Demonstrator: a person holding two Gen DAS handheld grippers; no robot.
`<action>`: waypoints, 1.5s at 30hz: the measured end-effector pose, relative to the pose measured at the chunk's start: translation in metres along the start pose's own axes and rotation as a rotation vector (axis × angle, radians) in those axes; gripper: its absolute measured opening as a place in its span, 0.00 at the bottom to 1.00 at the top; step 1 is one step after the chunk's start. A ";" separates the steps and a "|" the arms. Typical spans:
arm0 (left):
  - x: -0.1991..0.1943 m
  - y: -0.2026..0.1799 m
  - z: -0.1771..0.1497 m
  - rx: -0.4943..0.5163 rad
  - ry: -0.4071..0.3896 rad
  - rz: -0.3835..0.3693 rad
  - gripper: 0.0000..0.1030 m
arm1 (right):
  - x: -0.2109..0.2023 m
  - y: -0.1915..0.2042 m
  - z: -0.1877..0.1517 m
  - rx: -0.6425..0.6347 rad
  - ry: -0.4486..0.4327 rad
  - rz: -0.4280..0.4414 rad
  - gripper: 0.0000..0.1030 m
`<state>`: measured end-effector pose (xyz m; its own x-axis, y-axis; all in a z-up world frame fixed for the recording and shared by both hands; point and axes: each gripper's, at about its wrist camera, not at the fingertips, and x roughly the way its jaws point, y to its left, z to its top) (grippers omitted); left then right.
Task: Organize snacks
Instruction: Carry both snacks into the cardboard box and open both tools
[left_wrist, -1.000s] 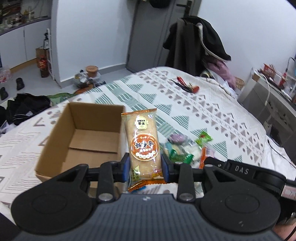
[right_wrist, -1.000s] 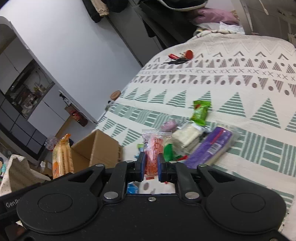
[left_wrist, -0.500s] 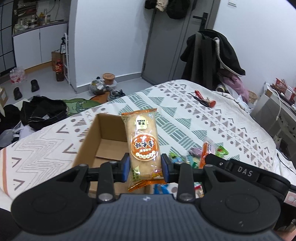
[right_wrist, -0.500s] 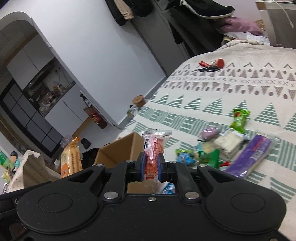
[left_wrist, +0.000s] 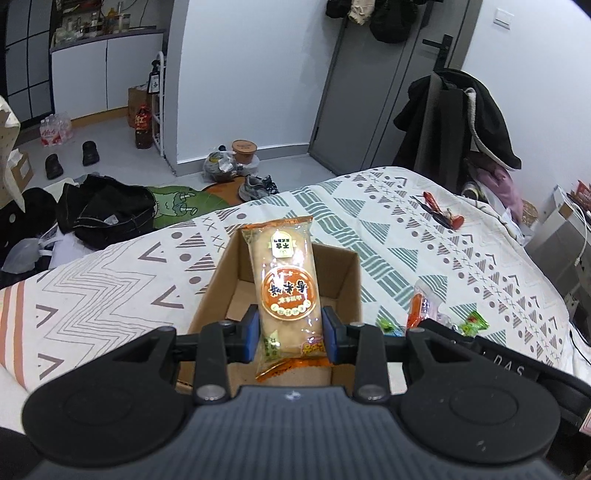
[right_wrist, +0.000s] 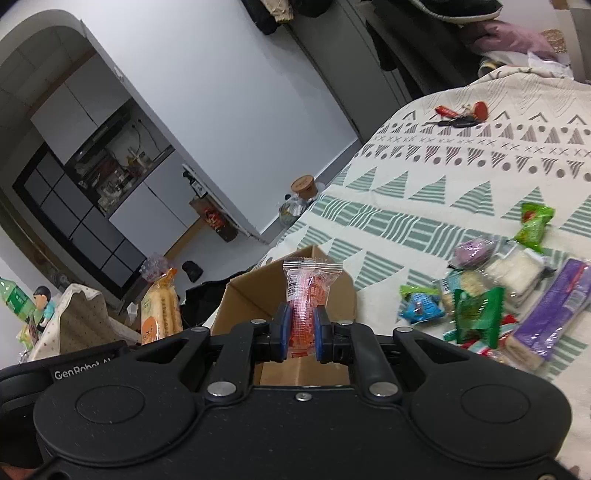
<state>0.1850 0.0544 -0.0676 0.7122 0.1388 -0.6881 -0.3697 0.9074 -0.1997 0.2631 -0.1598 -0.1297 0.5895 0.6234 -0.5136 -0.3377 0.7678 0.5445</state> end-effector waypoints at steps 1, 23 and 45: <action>0.003 0.004 0.000 -0.006 0.004 0.001 0.33 | 0.004 0.002 -0.001 0.000 0.007 0.001 0.13; 0.047 0.060 0.004 -0.080 0.105 -0.012 0.43 | 0.059 0.035 -0.015 -0.032 0.104 0.009 0.13; 0.015 0.034 -0.002 -0.021 0.081 0.054 0.94 | 0.001 0.022 0.006 -0.012 0.082 -0.072 0.64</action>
<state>0.1818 0.0869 -0.0856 0.6407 0.1539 -0.7522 -0.4192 0.8909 -0.1748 0.2610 -0.1432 -0.1139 0.5510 0.5764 -0.6035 -0.3059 0.8123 0.4965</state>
